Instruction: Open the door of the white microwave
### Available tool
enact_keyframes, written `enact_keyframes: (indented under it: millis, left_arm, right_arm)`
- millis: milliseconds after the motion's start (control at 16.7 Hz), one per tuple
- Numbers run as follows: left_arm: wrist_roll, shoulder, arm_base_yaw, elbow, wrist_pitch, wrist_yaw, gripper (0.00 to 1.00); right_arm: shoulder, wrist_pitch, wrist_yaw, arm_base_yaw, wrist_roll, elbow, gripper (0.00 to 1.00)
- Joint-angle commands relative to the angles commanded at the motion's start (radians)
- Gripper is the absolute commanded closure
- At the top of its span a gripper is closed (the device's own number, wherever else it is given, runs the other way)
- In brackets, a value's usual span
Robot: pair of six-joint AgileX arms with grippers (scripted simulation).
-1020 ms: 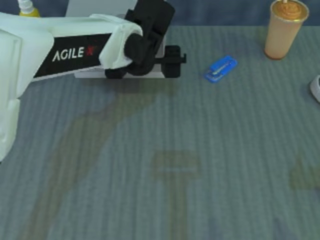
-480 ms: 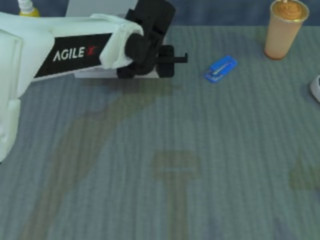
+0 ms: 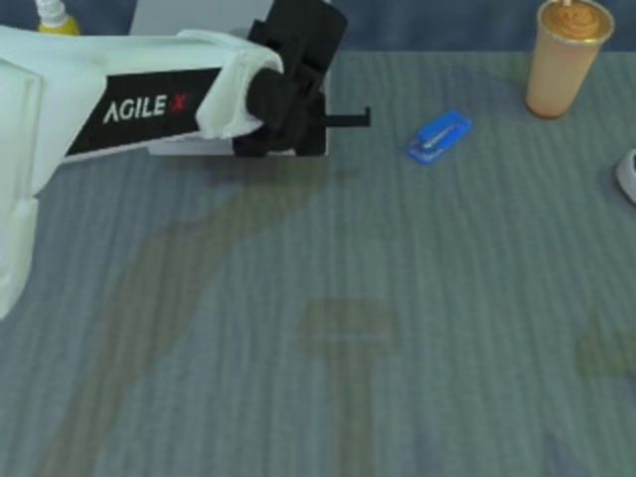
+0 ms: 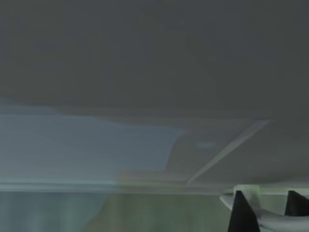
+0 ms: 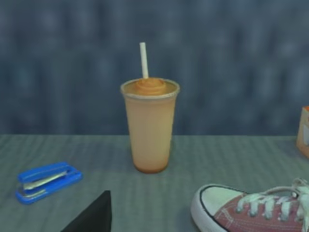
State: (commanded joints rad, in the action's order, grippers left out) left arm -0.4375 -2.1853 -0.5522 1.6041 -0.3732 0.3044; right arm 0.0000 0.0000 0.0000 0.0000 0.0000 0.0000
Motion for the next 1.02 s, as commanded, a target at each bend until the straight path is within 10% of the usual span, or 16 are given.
enact_keyframes:
  millis: [1020]
  left_arm:
    - [-0.019,0.056,0.004,-0.078,0.050,0.030,1.00]
  right_arm:
    - [0.000,0.000,0.000,0.000,0.000,0.000,0.00]
